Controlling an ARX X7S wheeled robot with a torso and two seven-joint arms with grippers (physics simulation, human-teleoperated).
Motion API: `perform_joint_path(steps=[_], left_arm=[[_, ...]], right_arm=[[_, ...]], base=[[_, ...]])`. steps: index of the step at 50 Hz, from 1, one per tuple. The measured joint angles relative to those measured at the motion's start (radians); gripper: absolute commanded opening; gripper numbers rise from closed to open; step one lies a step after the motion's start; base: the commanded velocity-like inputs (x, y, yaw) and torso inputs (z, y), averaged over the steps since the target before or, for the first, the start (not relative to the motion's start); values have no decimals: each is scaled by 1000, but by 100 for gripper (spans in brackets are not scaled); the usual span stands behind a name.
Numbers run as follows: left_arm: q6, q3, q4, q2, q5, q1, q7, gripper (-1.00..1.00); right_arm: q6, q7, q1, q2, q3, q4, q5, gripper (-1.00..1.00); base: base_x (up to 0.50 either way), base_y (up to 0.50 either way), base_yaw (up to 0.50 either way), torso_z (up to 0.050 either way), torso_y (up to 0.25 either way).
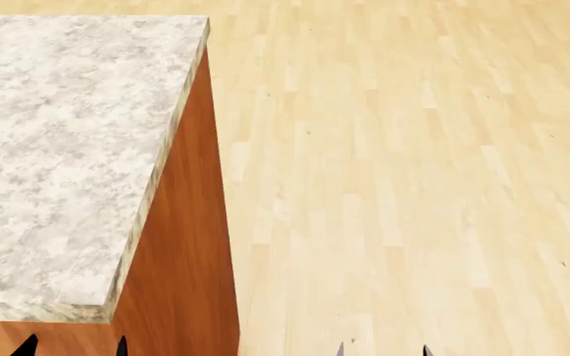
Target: Place the cup inside the bowl on the dining table and move the bowl to any counter.
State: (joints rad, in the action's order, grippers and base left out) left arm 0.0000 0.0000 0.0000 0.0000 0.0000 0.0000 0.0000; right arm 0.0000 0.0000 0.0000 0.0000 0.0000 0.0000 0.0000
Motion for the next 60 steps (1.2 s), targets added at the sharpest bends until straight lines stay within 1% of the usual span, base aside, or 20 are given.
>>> perform_joint_path(steps=[18, 22, 42, 60], left_arm=[[17, 36, -6, -42, -23, 6, -42, 100], [18, 43, -12, -52, -29, 2, -47, 100], [23, 78, -26, -82, -46, -6, -74, 100], [21, 105, -27, -102, -62, -7, -98, 100]], right_arm=[[-8, 38, -3, 38, -42, -3, 53, 100], [-3, 44, -1, 47, -54, -3, 59, 100], [6, 73, 3, 76, -91, -3, 83, 100], [7, 99, 7, 97, -120, -2, 95, 100]], base=[[-2, 0, 0, 0, 0], [-188, 0, 0, 0, 0], [-490, 64, 0, 0, 0], [-461, 346, 0, 0, 0]])
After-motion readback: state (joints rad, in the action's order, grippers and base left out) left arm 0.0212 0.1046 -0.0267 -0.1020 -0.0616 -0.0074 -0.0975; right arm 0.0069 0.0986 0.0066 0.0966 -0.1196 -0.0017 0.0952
